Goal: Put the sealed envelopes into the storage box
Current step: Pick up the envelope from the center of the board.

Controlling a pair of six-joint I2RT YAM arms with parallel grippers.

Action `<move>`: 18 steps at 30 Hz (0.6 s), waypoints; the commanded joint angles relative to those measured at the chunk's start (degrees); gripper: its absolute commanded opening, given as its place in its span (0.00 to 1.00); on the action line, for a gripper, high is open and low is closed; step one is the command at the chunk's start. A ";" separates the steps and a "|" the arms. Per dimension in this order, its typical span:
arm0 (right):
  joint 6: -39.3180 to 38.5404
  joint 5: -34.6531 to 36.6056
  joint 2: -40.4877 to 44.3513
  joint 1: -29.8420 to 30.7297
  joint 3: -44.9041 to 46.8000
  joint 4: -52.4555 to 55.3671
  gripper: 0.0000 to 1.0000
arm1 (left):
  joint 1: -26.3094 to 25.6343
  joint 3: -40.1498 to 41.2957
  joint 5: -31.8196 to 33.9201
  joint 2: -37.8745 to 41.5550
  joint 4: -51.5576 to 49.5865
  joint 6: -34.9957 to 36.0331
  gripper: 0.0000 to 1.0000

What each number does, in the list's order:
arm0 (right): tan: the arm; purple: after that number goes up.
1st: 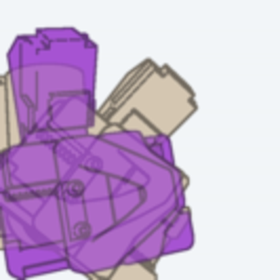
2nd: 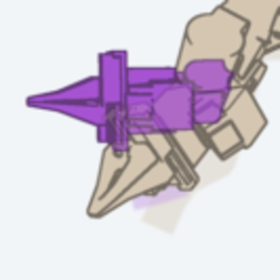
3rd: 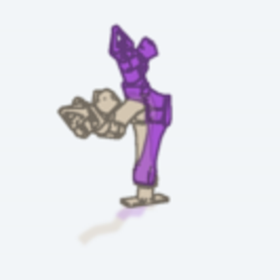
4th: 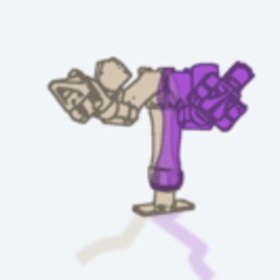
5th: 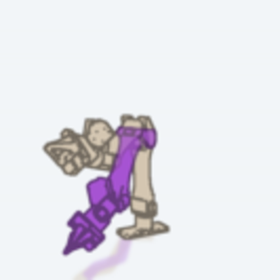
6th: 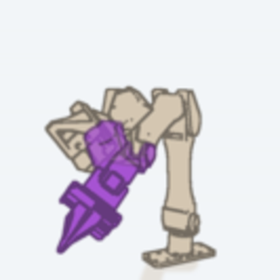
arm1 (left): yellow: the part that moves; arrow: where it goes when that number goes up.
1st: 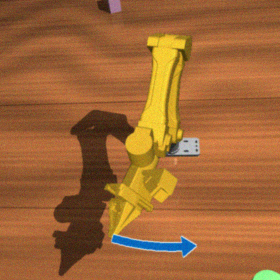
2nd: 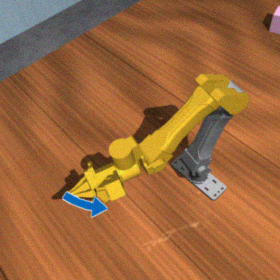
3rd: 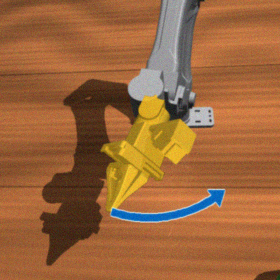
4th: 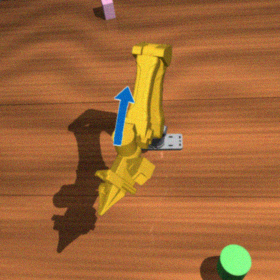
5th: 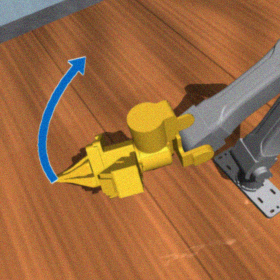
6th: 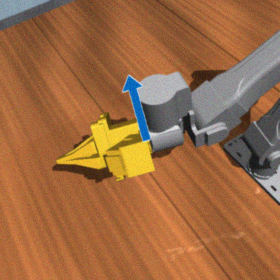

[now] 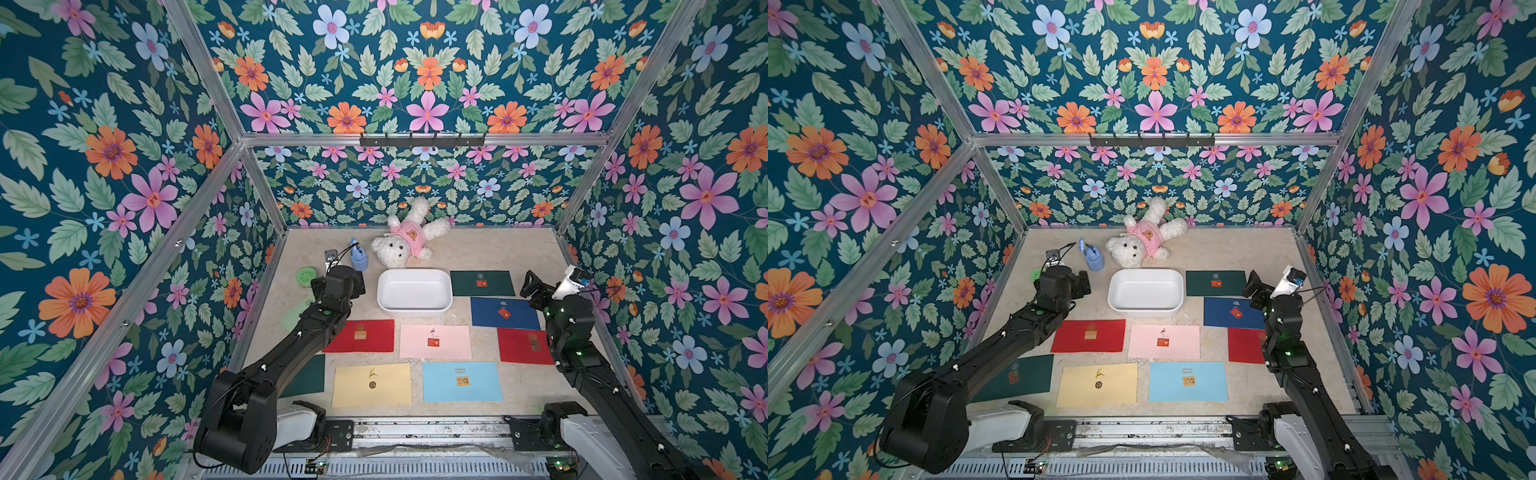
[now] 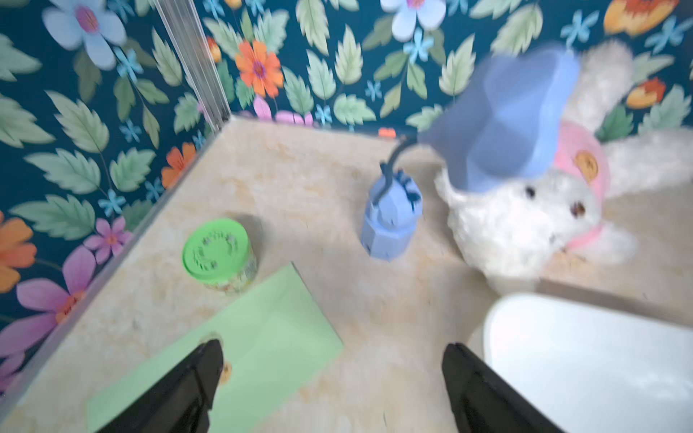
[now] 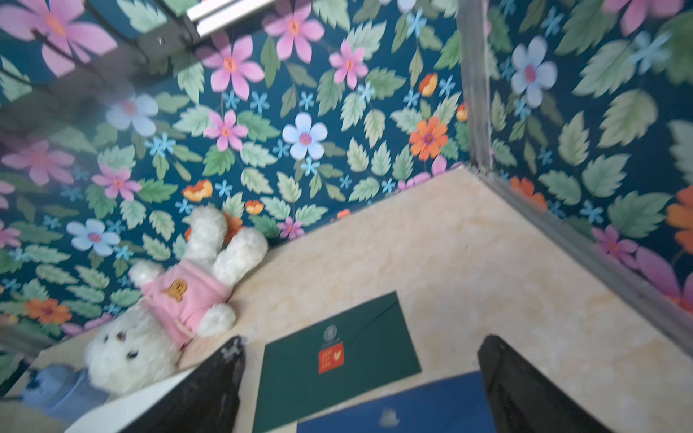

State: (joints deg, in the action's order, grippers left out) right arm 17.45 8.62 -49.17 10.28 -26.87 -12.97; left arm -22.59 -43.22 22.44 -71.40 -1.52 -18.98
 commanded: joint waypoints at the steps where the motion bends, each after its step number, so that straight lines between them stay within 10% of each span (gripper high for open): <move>1: 5.06 -2.70 -3.21 4.58 -2.37 13.05 0.99 | -2.35 -0.20 -7.37 0.97 -14.98 -8.94 0.97; 9: 15.01 -3.78 -13.99 19.43 -4.85 19.03 0.96 | -14.67 1.35 -15.08 -1.52 -15.84 -19.79 0.97; 18: 21.53 -15.09 -19.08 19.95 2.17 12.01 0.87 | -20.88 0.97 -22.26 -7.00 -10.37 -23.47 0.91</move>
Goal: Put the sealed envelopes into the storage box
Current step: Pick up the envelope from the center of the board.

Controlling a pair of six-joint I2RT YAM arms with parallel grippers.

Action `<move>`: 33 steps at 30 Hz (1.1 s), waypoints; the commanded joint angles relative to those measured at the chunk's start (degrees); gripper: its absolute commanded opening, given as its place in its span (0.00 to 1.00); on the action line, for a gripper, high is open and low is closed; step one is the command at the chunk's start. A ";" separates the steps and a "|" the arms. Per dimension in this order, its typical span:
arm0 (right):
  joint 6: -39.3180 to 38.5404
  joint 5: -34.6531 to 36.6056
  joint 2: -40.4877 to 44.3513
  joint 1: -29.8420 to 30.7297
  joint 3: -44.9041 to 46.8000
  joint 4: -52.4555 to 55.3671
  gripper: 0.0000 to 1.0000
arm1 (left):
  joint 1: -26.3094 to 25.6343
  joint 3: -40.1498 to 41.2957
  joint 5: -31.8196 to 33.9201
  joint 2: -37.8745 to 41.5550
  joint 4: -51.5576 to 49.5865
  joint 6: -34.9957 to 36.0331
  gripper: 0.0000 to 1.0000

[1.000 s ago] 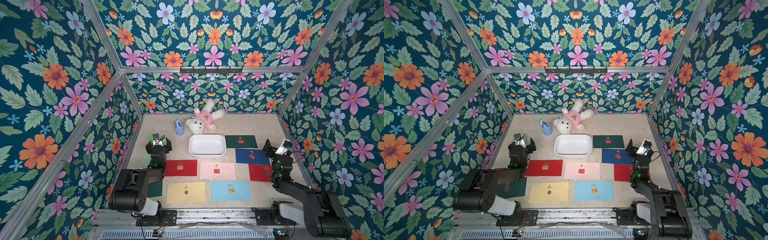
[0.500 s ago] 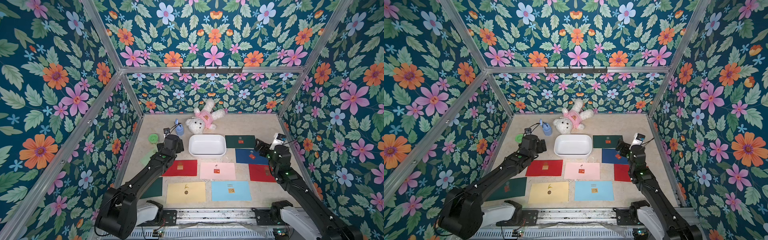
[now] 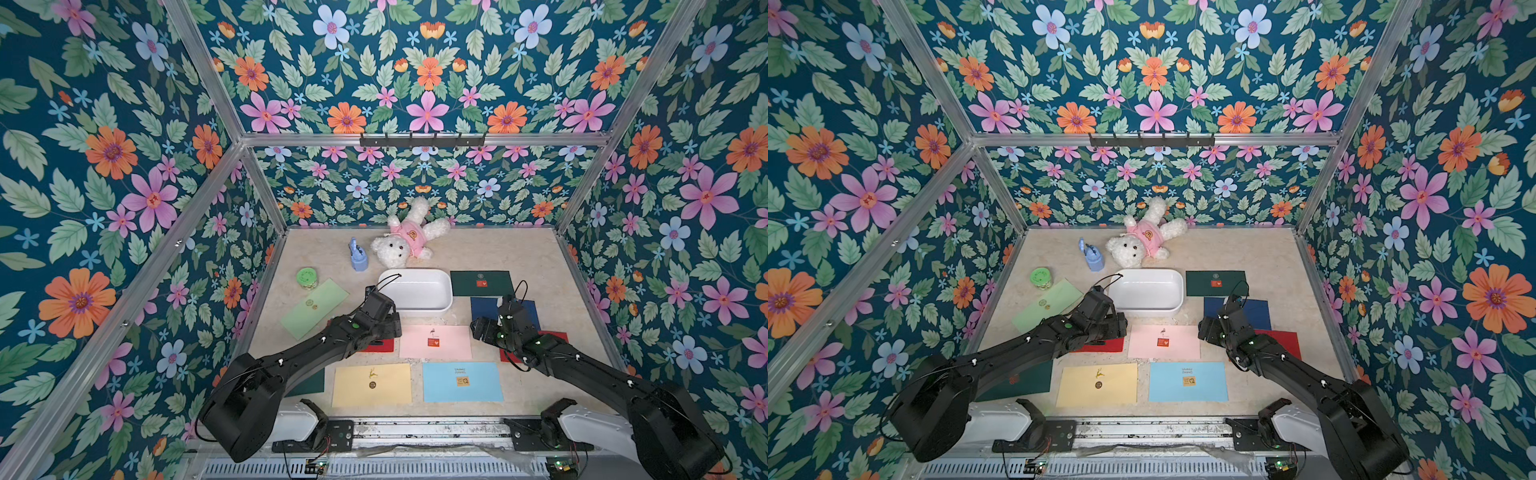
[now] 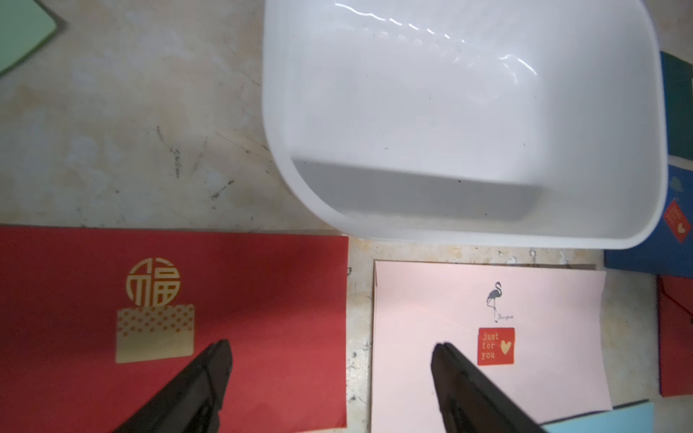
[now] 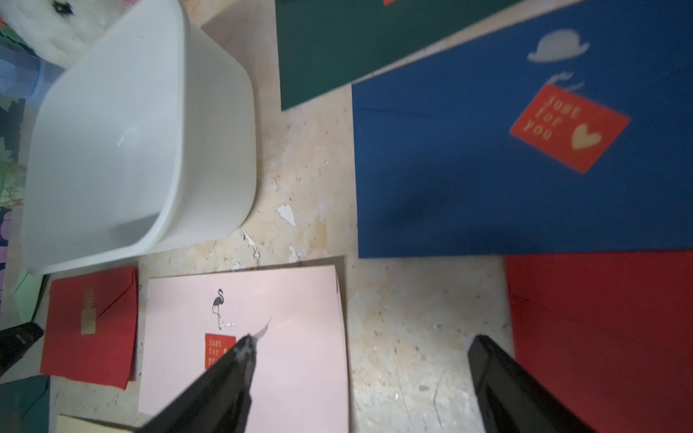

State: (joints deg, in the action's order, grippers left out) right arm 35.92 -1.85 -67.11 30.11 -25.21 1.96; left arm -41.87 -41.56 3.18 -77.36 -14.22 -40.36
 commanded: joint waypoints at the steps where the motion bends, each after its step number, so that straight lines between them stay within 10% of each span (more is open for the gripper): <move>1: 3.33 -5.73 -2.32 0.07 0.51 -3.31 0.86 | -2.50 -0.61 -2.98 -1.65 2.96 -2.99 0.91; 33: 10.56 -13.89 -2.34 5.06 1.56 6.48 0.67 | -10.52 3.10 0.52 -6.73 8.39 -14.03 0.85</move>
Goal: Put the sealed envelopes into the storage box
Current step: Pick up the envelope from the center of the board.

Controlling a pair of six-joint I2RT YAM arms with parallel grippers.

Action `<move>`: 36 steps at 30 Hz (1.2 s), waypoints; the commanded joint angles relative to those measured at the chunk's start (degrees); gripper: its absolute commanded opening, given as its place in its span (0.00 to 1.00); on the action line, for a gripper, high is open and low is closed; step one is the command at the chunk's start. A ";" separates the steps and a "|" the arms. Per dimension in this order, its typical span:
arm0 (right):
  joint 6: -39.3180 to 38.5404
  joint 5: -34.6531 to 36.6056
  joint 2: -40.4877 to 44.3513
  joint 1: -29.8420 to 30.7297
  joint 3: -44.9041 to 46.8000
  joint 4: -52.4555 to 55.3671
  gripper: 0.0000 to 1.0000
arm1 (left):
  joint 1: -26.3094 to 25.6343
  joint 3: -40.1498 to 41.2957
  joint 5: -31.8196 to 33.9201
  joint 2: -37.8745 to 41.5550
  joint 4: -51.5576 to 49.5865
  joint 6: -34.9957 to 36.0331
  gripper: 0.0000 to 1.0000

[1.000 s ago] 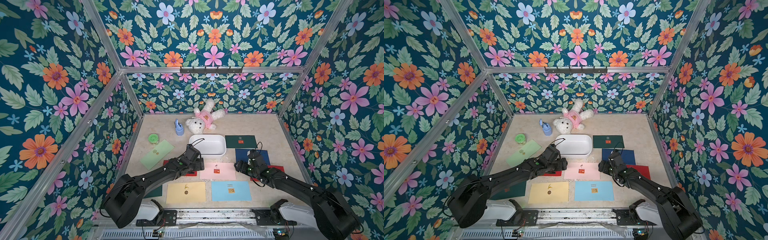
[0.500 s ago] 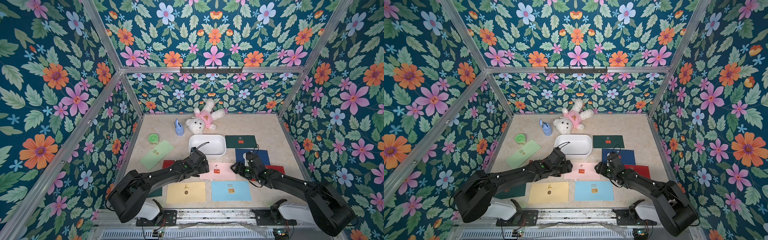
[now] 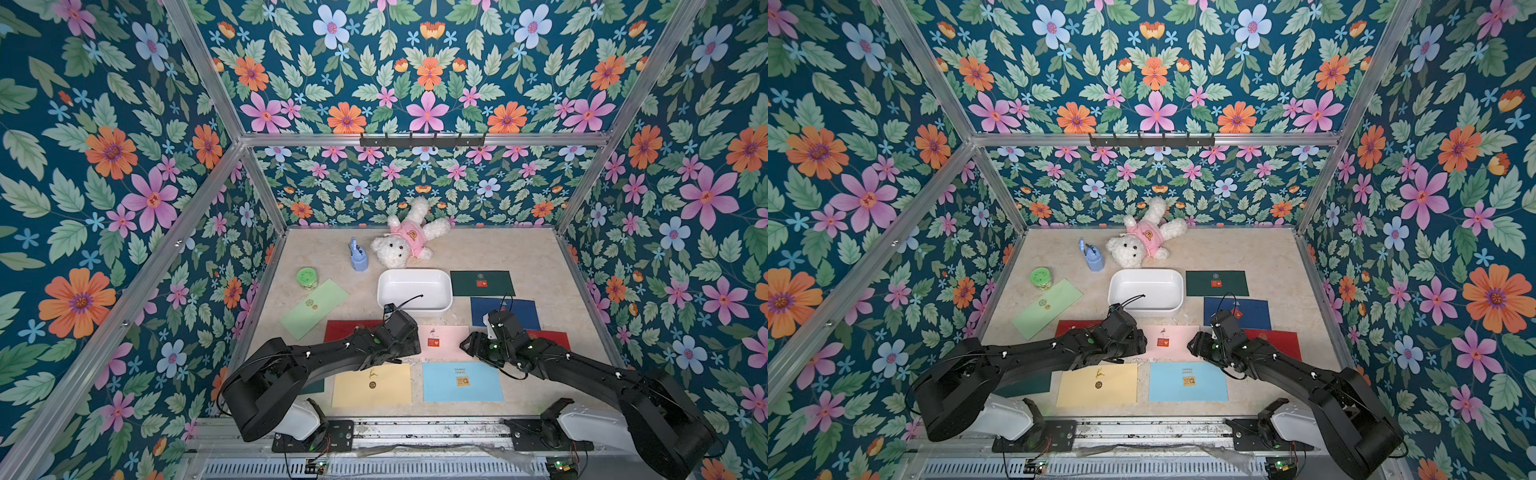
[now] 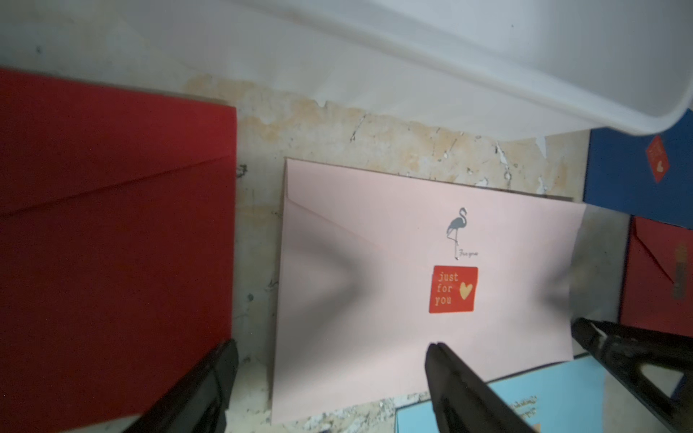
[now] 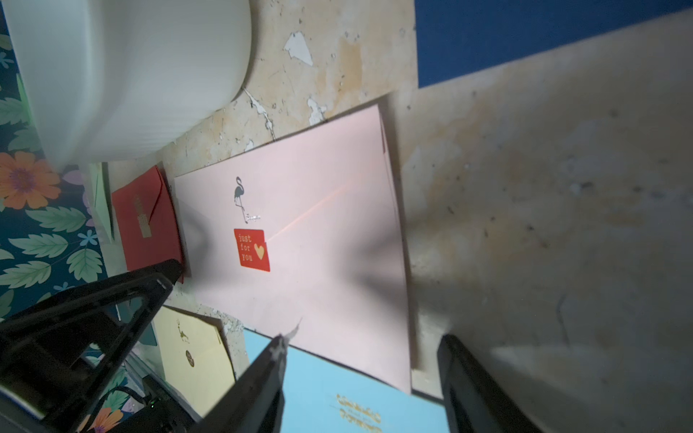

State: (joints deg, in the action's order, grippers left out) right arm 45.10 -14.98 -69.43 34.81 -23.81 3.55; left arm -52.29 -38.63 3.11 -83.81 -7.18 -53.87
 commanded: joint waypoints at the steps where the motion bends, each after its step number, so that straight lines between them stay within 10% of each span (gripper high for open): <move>1: 1.71 -0.83 -0.01 0.50 0.25 4.80 0.67 | -0.16 0.24 0.35 -0.43 1.64 -0.71 0.85; 36: 11.28 2.80 3.62 2.02 9.01 -11.18 0.22 | -0.60 1.66 -4.52 -3.39 3.80 -2.87 0.82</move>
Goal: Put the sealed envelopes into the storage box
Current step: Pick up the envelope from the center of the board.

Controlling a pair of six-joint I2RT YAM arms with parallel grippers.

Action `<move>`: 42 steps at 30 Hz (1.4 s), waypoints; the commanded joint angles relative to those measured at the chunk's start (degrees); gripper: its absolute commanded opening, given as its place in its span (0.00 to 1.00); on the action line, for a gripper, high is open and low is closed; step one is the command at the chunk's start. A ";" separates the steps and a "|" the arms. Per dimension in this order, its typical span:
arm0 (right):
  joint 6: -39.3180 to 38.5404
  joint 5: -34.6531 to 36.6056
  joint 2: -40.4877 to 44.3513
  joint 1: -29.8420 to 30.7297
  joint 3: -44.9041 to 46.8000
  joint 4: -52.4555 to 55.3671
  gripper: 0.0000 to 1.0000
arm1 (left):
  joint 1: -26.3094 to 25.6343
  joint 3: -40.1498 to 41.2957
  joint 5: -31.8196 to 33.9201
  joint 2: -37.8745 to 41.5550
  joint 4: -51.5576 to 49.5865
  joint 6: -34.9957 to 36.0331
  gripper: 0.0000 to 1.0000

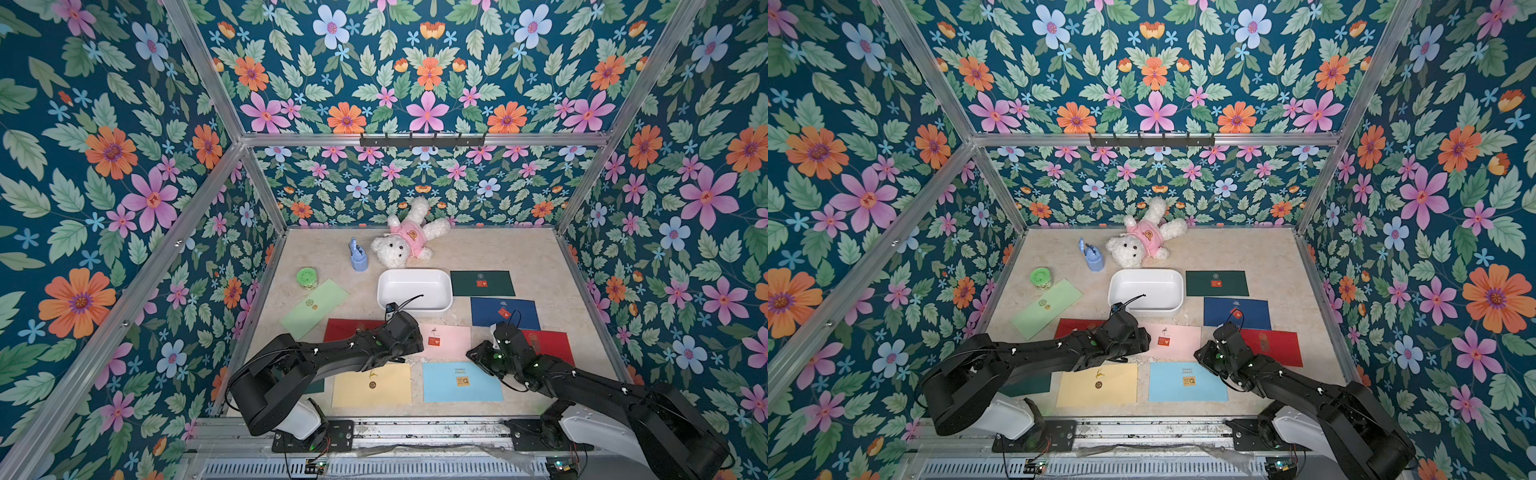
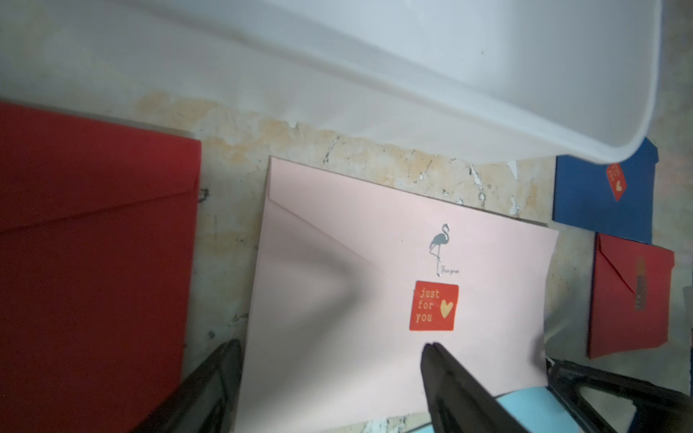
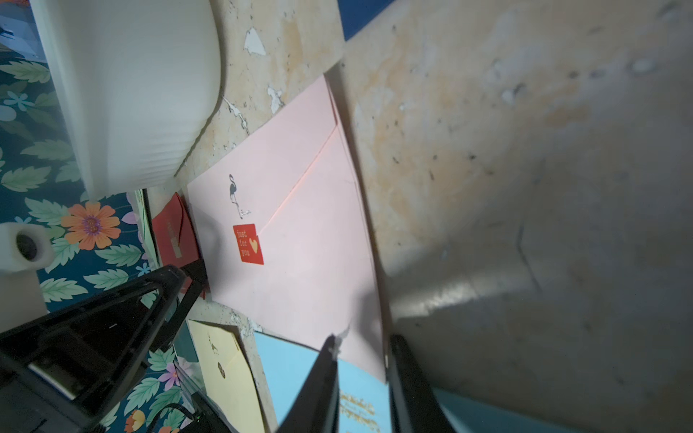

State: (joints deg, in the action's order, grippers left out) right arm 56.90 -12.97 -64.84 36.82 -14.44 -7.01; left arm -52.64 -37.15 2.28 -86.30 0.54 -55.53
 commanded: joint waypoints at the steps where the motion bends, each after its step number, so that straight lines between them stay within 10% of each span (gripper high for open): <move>1: -0.82 0.76 -1.47 0.05 -0.58 -0.99 0.21 | -0.31 -0.07 -3.65 -1.07 -4.09 -1.20 0.82; 15: -2.31 2.35 -0.37 0.04 -2.02 0.20 0.00 | -1.01 -2.34 -3.60 -0.72 -5.86 0.47 0.83; 42: -22.11 11.31 5.51 -0.90 -24.07 35.29 0.00 | -0.23 -28.40 6.93 3.31 -37.62 29.49 0.87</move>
State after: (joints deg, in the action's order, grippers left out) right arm 37.56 -3.27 -59.72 35.90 -37.63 24.38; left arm -53.23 -64.88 7.60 -82.87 -34.15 -30.26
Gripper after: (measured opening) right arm 0.063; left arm 0.874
